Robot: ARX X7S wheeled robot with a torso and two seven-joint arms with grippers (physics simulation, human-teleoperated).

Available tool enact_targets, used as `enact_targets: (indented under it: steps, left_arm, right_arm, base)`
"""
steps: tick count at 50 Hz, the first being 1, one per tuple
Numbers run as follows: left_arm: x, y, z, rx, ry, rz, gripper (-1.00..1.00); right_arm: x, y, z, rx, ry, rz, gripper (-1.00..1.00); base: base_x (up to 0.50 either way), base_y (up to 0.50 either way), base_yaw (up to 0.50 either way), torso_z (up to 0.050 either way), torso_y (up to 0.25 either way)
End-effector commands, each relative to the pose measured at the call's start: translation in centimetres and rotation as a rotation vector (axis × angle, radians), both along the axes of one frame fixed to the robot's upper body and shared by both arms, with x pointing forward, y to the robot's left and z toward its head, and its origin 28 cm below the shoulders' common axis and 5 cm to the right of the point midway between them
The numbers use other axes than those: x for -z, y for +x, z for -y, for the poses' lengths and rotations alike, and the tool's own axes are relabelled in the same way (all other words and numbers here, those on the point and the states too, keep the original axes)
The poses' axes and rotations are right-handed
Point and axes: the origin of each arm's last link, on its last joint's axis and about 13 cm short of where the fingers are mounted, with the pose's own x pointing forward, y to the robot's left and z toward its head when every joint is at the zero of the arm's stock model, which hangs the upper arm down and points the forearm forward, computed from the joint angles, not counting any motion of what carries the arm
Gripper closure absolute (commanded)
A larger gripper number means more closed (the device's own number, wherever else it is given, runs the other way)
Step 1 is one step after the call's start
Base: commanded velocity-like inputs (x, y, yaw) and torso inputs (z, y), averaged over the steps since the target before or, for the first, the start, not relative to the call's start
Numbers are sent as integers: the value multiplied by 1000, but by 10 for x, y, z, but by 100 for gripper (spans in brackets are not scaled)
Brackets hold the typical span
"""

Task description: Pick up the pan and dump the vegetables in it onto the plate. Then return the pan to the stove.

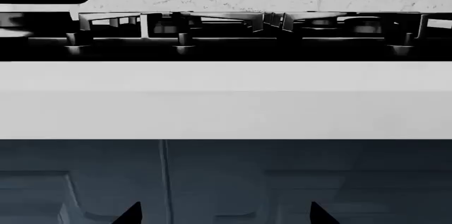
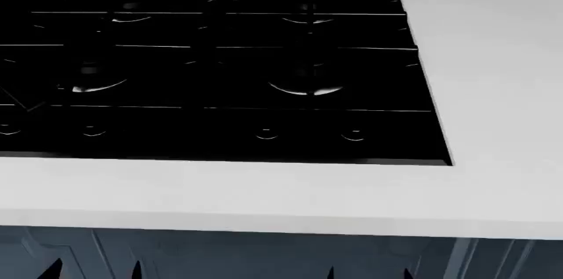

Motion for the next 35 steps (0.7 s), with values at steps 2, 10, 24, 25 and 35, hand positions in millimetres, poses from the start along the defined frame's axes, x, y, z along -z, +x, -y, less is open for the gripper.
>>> enact_targets:
  steps: [2,10,24,25,35]
  left_arm:
    - [0,0,1,0,7,0,-100]
    - [2,1,1,-5,25,2,-100]
    - [-7,-4,1,6,31,44,-100]
    - [-7,-4,1,10,28,46,-100]
    - [-42,-22,-11,37,67,152,-100]
  right_arm:
    - [0,-1,0,3,-12,-3,-100]
    - [0,0,-1,-20,-15,-10,-100]
    - [-4,-3,-3,-35,-24,0,-100]
    - [-4,-4,-3,-35,-26,2,-100]
    - [-37,-15,0,-35,-104,19,-100]
  base:
    - [0,0,0,0,0]
    - [0,0,0,0,0]
    - [0,0,0,0,0]
    - [0,0,0,0,0]
    - [0,0,0,34,158]
